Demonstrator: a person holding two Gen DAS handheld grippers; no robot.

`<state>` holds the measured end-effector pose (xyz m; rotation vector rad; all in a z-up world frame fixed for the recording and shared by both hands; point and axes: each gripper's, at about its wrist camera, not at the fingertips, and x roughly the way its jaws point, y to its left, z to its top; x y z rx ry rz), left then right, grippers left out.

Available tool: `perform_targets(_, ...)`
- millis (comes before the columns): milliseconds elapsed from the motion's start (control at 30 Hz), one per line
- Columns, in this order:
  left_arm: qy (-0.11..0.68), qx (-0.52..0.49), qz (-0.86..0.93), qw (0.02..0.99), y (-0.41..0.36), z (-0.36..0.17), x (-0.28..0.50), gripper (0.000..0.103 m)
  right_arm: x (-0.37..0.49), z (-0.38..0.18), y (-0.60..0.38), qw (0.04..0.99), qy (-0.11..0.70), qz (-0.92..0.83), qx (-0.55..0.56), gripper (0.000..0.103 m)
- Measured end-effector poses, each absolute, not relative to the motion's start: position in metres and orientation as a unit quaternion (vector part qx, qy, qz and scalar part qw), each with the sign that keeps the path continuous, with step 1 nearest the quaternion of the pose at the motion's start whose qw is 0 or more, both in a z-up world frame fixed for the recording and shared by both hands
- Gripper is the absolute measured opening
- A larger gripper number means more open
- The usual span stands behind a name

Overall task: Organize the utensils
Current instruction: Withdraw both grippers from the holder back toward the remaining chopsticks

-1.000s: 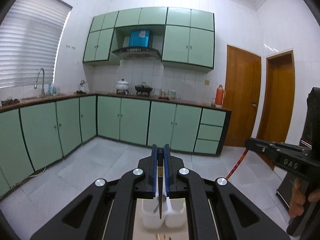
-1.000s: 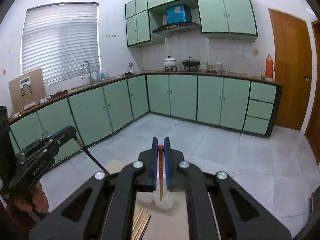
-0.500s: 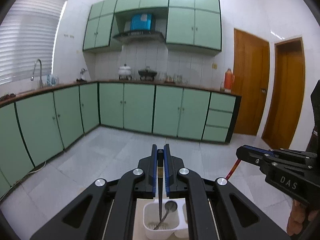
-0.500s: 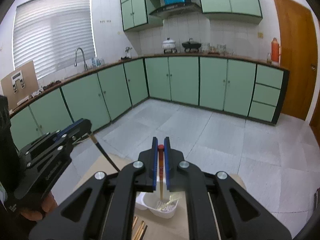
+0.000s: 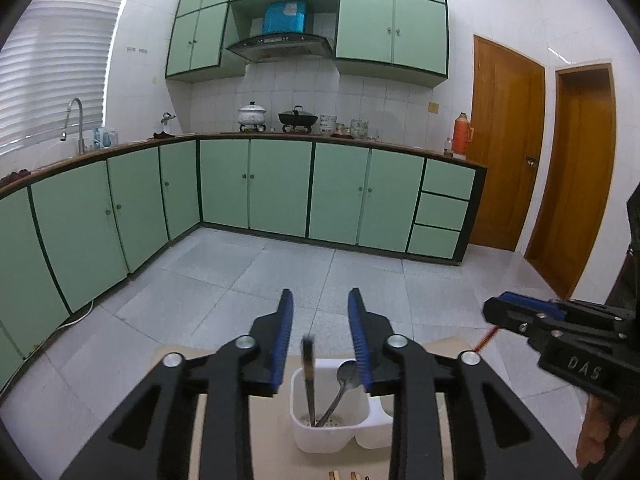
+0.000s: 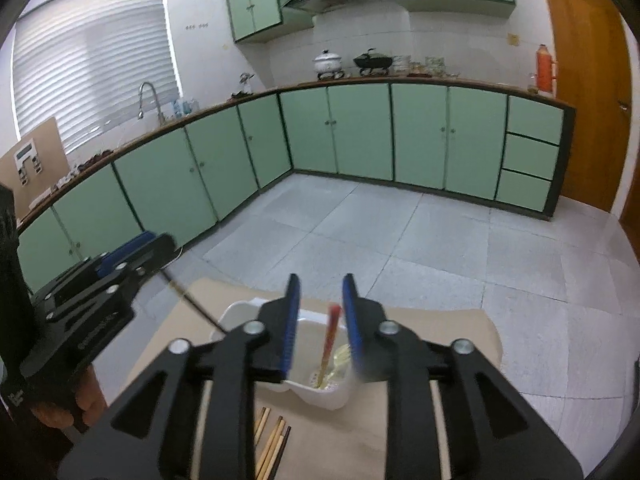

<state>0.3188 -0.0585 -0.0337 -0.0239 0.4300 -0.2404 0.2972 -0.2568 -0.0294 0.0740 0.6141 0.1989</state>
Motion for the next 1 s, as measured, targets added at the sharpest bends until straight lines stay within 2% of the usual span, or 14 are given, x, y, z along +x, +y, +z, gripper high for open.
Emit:
perform_targets(33, 0.209, -0.013, -0.117, 0.971, -0.057, -0.030, 0.316, 0.038, 0.293, -0.027, -0.260, 0.950, 0.296, 0.093, 0.037, 0.036)
perform_targets(100, 0.199, -0.015, -0.110, 0.974, -0.051, -0.025, 0.303, 0.054, 0.277, -0.020, -0.264, 0.957, 0.276, 0.077, 0.034, 0.051)
perform_targets(167, 0.193, -0.017, -0.107, 0.975, -0.045, -0.022, 0.291, 0.065, 0.262, -0.016, -0.269, 0.964, 0.259, 0.055, 0.031, 0.084)
perform_targets(200, 0.190, -0.020, -0.106, 0.976, -0.043, -0.020, 0.283, 0.071, 0.249, -0.015, -0.270, 0.969, 0.243, 0.037, 0.031, 0.089)
perform_targets(233, 0.189, -0.021, -0.106, 0.976, -0.040, -0.020, 0.275, 0.072, 0.238, -0.015, -0.272, 0.972, 0.231, 0.027, 0.032, 0.091)
perform_targets(400, 0.186, -0.020, -0.102, 0.977, -0.031, -0.028, 0.236, 0.078, 0.193, -0.030, -0.276, 0.974, 0.223, 0.015, 0.032, 0.094)
perform_targets(567, 0.197, -0.019, -0.100, 0.975, -0.025, -0.049, 0.195, 0.079, 0.153, -0.062, -0.275, 0.971, 0.238, 0.009, 0.037, 0.094)
perform_targets(867, 0.255, 0.024, -0.095, 0.962, -0.020, -0.126, 0.129, 0.079, 0.088, -0.133, -0.258, 0.965, 0.262, -0.009, 0.027, 0.094)
perform_targets(1000, 0.285, 0.012, -0.089, 0.954, -0.015, -0.157, 0.112, 0.079, 0.067, -0.164, -0.247, 0.961, 0.275, -0.013, 0.032, 0.094)
